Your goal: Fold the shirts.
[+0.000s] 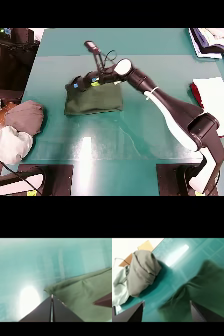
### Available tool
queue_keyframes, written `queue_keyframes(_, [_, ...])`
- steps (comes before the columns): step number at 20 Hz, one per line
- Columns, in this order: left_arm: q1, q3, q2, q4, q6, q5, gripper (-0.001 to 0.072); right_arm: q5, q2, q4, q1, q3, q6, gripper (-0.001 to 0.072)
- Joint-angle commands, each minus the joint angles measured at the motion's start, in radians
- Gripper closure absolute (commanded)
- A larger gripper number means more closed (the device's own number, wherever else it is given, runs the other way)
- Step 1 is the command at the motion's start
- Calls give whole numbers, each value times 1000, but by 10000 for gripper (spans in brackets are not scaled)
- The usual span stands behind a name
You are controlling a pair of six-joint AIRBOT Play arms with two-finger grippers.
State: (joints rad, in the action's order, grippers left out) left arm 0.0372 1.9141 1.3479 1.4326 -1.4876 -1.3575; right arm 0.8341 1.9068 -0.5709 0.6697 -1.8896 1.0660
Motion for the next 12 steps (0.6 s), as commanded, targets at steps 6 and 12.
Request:
queue_keyframes(6, [-3,0,-7,1,2,-29,681,352,-120,-317,-212,95,103,58])
queue_keyframes(12, [-3,-2,-6,-3,3,-26,681,374,-96,-110,-478,339,227,57])
